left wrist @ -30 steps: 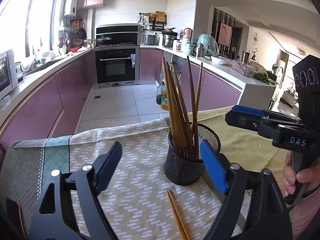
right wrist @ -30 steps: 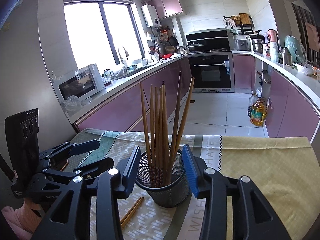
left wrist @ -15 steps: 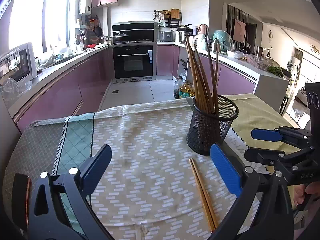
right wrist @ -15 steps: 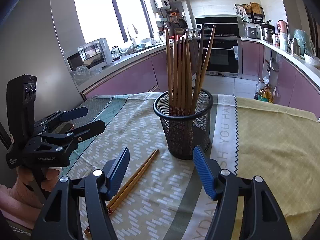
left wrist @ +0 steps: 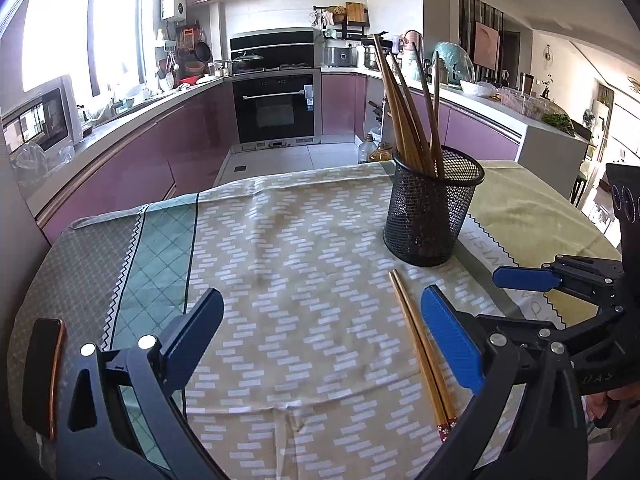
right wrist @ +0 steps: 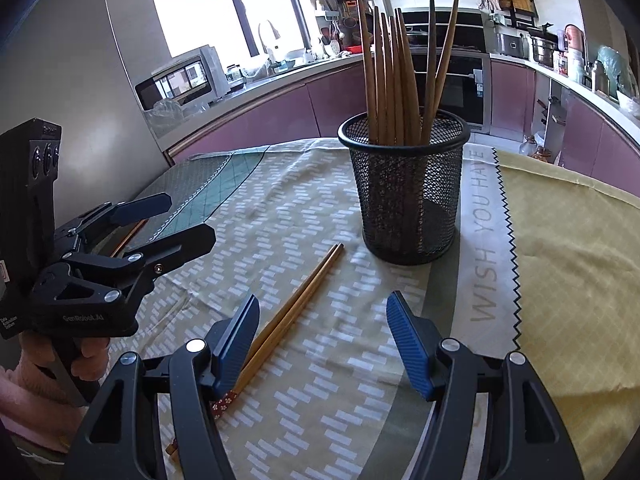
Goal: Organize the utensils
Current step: 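Move both open grippers back toward the two chopsticks on the cloth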
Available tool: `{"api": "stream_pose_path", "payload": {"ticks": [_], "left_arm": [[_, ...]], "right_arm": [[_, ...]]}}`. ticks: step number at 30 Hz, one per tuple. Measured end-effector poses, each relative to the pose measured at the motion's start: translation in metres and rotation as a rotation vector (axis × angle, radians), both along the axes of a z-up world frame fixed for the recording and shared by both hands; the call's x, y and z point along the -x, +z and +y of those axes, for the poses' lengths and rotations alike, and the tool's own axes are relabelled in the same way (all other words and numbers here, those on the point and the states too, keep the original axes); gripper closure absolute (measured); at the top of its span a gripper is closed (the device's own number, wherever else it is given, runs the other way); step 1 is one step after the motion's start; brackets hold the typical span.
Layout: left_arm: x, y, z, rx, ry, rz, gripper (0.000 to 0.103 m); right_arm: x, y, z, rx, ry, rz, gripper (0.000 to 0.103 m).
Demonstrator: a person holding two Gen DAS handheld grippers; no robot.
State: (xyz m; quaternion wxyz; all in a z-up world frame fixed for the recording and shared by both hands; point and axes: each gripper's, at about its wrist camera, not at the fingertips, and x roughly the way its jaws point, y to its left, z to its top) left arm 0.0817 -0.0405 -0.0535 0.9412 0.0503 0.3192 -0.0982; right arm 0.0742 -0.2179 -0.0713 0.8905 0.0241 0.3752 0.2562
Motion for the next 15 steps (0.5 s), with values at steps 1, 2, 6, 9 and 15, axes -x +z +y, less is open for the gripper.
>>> {"api": "stream_pose_path", "payload": {"ticks": [1, 2, 6, 9, 15], "left_arm": [[-0.0002, -0.0001, -0.0002, -0.002, 0.002, 0.002, 0.006], [0.0005, -0.0012, -0.0002, -0.004, 0.003, 0.004, 0.006], [0.0021, -0.0023, -0.0005, -0.011, 0.005, 0.006, 0.006], [0.0034, -0.0028, -0.0005, -0.009, 0.002, 0.011, 0.006], [0.005, -0.003, -0.0015, -0.012, 0.0, 0.01, 0.006]], "right_arm": [[0.0011, -0.0007, 0.0008, 0.002, 0.002, 0.001, 0.039], [0.0017, -0.0015, 0.0019, 0.003, 0.003, 0.003, 0.039], [0.0034, -0.0046, 0.0041, 0.005, 0.002, 0.012, 0.039], [0.0044, -0.0047, 0.0043, 0.006, 0.002, 0.015, 0.039], [0.0056, -0.0054, 0.0075, 0.013, 0.003, 0.012, 0.039]]}}
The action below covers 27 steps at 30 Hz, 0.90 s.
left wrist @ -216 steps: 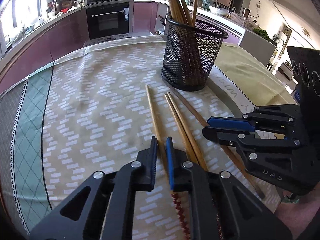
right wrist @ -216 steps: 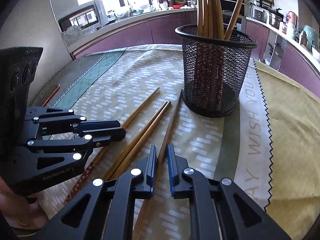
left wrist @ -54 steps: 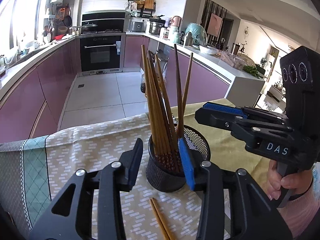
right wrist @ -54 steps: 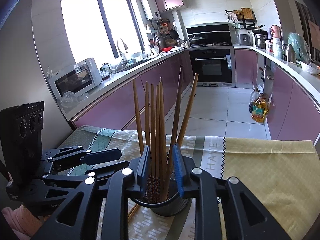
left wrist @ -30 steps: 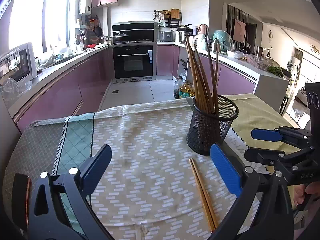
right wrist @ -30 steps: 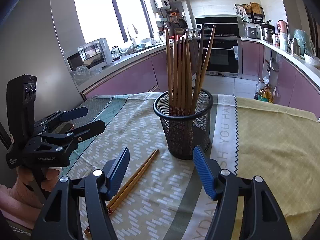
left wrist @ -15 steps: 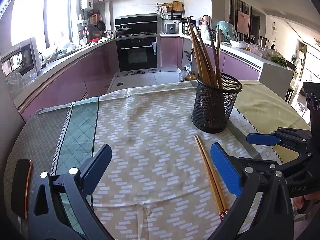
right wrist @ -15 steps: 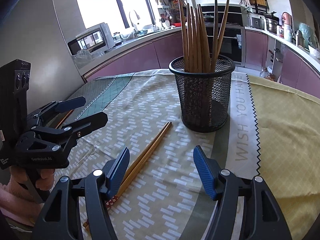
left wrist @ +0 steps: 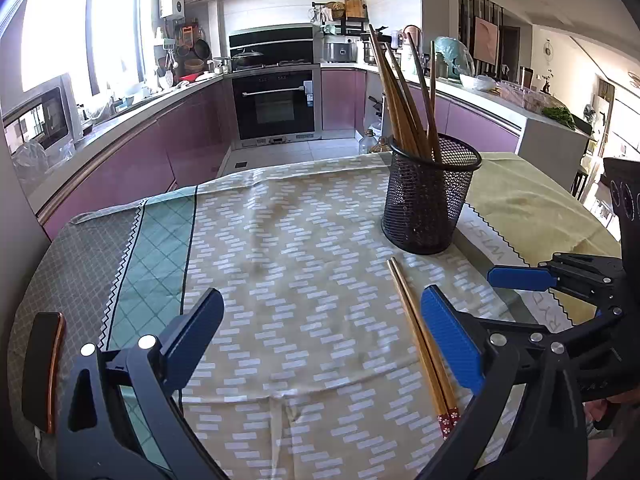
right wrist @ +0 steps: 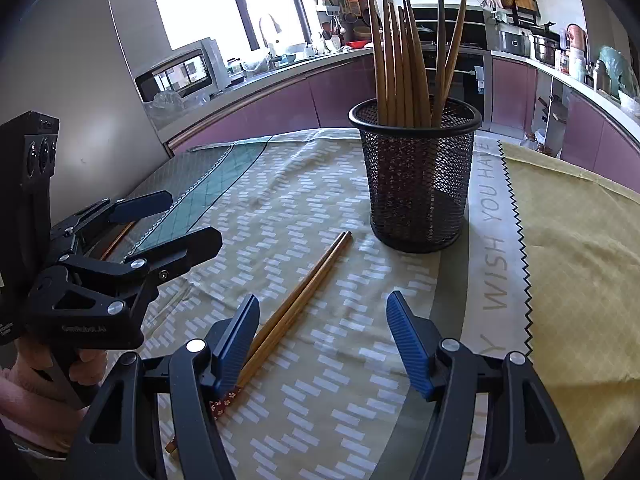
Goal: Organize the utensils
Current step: 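Move both open grippers back toward the two chopsticks on the cloth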
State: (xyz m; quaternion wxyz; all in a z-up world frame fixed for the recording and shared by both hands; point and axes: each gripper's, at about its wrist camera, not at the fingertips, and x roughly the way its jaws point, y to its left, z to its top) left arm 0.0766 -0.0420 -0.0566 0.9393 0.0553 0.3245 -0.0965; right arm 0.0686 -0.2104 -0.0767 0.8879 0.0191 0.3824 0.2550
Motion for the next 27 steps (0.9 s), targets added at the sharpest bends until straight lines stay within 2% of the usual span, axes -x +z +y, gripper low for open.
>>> {"api": "stream_pose_path", "payload": {"ticks": [27], "left_arm": [[0.007, -0.006, 0.008, -0.008, 0.025, 0.011, 0.006]], "right_arm": [[0.011, -0.007, 0.013, 0.035, 0.03, 0.0, 0.04]]}}
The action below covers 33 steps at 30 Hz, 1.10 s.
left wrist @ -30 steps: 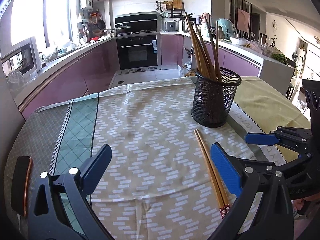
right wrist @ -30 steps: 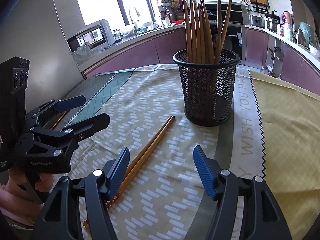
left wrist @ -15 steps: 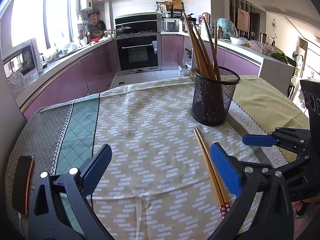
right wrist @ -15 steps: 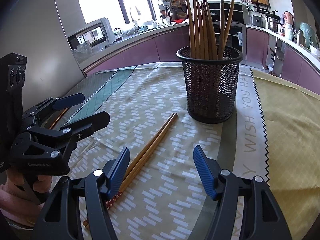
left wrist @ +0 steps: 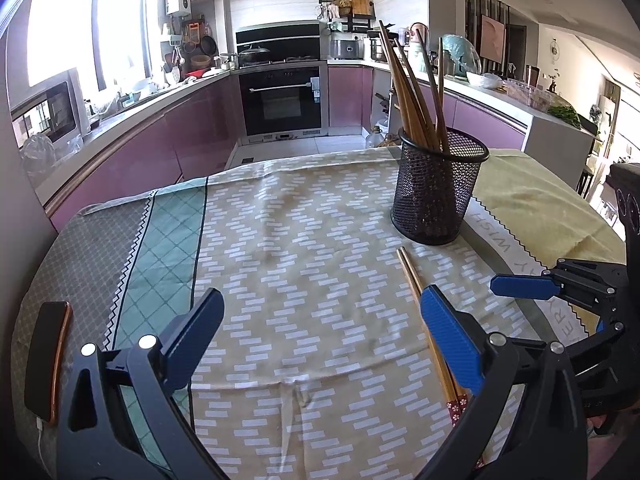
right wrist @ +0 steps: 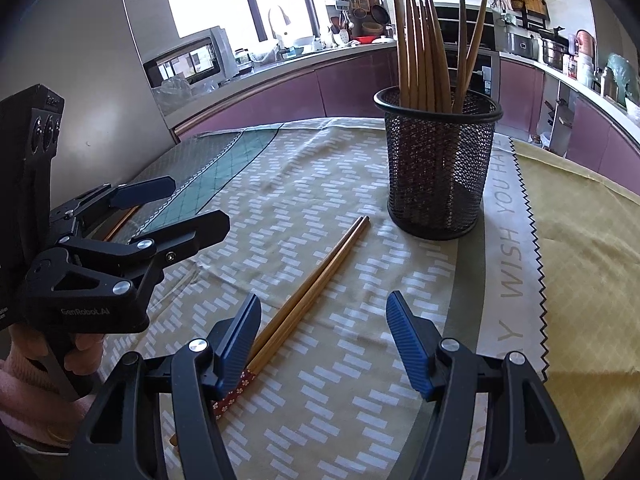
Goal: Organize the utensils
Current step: 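Move both open grippers back toward the two chopsticks on the cloth, then lower both open grippers around the two loose wooden chopsticks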
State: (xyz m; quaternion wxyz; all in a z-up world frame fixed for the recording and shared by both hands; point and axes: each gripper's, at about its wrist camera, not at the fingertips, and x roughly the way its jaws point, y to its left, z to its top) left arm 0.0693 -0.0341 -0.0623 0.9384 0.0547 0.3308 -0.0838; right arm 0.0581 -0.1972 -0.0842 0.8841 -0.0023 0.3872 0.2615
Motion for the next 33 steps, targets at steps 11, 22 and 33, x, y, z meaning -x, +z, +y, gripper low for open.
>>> {"api": "stream_pose_path", "payload": {"ticks": [11, 22, 33], "left_arm": [[0.003, -0.003, 0.007, 0.012, 0.013, 0.02, 0.006], [0.001, -0.004, 0.008, 0.015, 0.01, 0.027, 0.006], [0.0, -0.008, 0.006, 0.013, -0.001, 0.036, 0.006]], "right_arm": [[0.005, -0.006, 0.012, 0.087, 0.013, -0.01, 0.045], [0.002, -0.01, 0.009, 0.102, -0.006, 0.029, 0.048], [0.002, -0.01, 0.012, 0.153, -0.01, 0.009, 0.049]]}}
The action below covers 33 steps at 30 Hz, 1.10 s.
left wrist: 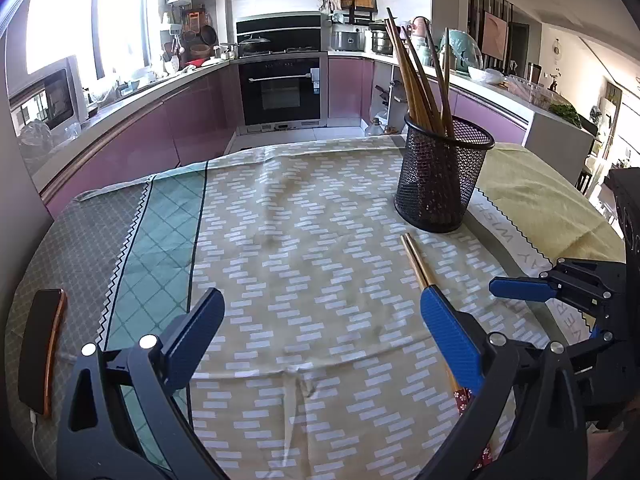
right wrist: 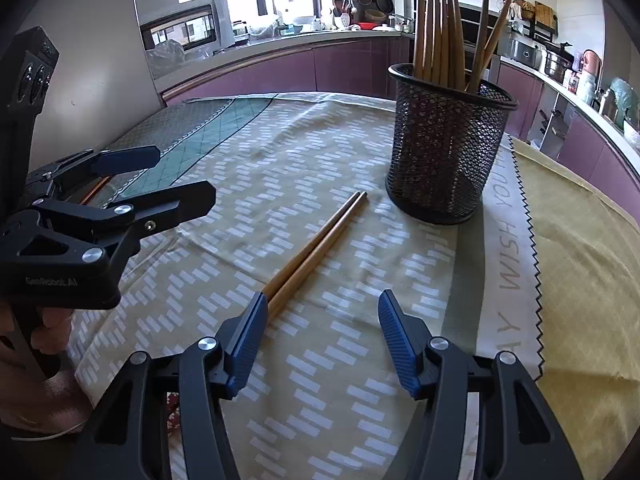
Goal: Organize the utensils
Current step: 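Lower both open grippers around the two loose wooden chopsticks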
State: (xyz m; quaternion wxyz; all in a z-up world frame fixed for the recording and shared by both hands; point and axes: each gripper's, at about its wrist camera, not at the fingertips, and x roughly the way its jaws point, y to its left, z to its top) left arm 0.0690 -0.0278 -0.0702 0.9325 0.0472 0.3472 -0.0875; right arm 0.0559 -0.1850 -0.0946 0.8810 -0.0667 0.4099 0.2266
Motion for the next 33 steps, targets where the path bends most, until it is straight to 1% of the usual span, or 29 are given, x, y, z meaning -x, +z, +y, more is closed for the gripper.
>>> {"api": "stream_pose_path", "payload": {"ticks": [1, 2, 5, 8, 12, 16, 19, 20, 21, 27, 30, 33], "left_arm": [[0.0, -0.001, 0.0, -0.001, -0.003, 0.001, 0.006], [0.0, -0.002, -0.001, -0.002, -0.008, 0.003, 0.006], [0.001, -0.004, -0.002, -0.004, -0.011, 0.006, 0.006], [0.0, -0.004, -0.002, -0.001, -0.007, 0.009, 0.006], [-0.001, -0.004, 0.0, 0.001, -0.002, 0.012, 0.006], [-0.001, -0.005, 0.002, 0.003, -0.001, 0.018, 0.006], [-0.001, -0.006, 0.003, 0.006, -0.002, 0.019, 0.006], [-0.001, -0.006, 0.003, 0.006, -0.003, 0.02, 0.006], [-0.001, -0.006, 0.003, 0.008, -0.005, 0.023, 0.006], [0.002, -0.008, -0.002, 0.004, -0.033, 0.028, 0.007], [0.003, -0.009, -0.006, 0.002, -0.054, 0.036, 0.009], [0.004, -0.011, -0.01, 0.004, -0.072, 0.051, 0.011]], "right_arm": [[-0.001, -0.001, -0.002, 0.008, -0.008, 0.002, 0.056], [-0.002, -0.003, -0.003, 0.02, -0.014, 0.016, 0.057], [-0.003, -0.002, -0.008, -0.019, -0.024, 0.034, 0.058], [-0.001, 0.003, -0.005, -0.06, 0.006, 0.031, 0.058], [0.001, 0.002, 0.007, -0.072, 0.047, 0.046, 0.058], [0.001, 0.0, 0.012, -0.055, 0.054, 0.044, 0.056], [0.0, 0.0, 0.007, -0.048, 0.036, 0.049, 0.056], [0.0, 0.0, 0.005, -0.048, 0.03, 0.054, 0.057], [0.0, -0.001, 0.003, -0.043, 0.022, 0.059, 0.06], [0.002, -0.001, 0.005, -0.015, 0.023, 0.051, 0.06], [0.002, -0.001, 0.002, -0.012, 0.023, 0.053, 0.066], [0.001, 0.0, -0.002, -0.005, 0.024, 0.061, 0.068]]}}
